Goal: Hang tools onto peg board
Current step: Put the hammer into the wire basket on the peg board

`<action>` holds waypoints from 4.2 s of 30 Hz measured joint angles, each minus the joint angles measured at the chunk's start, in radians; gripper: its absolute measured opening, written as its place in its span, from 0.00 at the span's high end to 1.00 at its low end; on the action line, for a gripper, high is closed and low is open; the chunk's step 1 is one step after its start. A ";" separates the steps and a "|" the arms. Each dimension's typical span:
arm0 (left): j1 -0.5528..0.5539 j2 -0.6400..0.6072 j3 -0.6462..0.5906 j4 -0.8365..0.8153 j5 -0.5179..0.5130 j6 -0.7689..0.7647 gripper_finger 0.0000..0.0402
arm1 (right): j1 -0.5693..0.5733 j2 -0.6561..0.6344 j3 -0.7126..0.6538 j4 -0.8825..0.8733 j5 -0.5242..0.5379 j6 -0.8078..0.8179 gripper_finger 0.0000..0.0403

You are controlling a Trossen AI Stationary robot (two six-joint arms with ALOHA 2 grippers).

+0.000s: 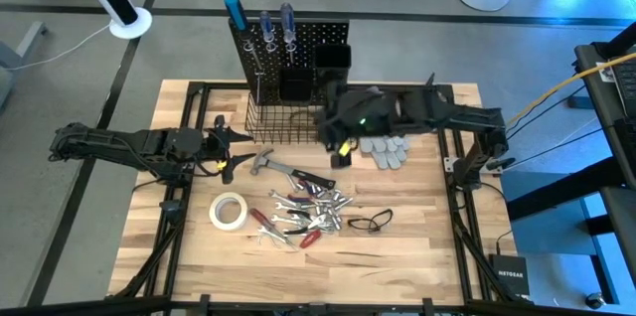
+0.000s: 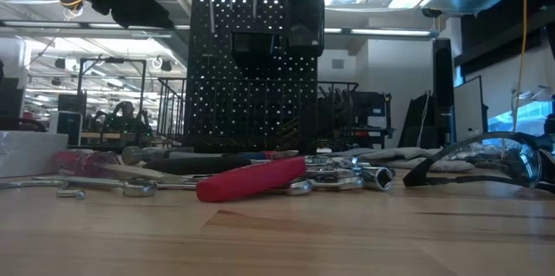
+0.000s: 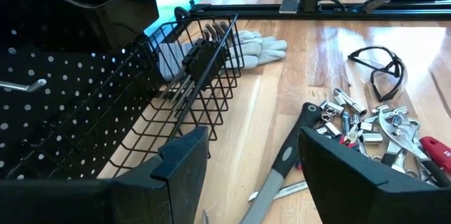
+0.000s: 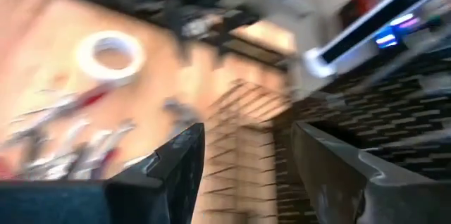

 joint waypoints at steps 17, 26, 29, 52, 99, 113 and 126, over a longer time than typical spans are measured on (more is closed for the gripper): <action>0.001 0.019 0.000 -0.081 0.052 -0.049 0.48 | 0.022 0.010 -0.657 0.483 -0.098 0.161 0.46; -0.023 0.073 -0.025 -0.196 0.091 -0.182 0.48 | 0.024 0.044 -0.829 0.701 -0.106 0.279 0.46; -0.047 0.072 -0.081 -0.142 0.091 -0.209 0.48 | 0.024 0.083 -0.831 0.701 -0.106 0.314 0.46; -0.072 0.071 -0.239 0.173 0.086 -0.183 0.48 | -0.036 0.300 -0.828 0.925 0.003 0.561 0.46; -0.072 0.071 -0.239 0.176 0.085 -0.183 0.48 | -0.086 0.343 -0.828 0.866 -0.106 0.600 0.70; -0.072 0.071 -0.239 0.178 0.084 -0.183 0.48 | -0.030 0.254 -0.832 0.842 -0.093 0.519 0.70; -0.072 0.071 -0.239 0.183 0.084 -0.183 0.48 | -0.014 0.139 -0.829 0.829 -0.035 0.484 0.70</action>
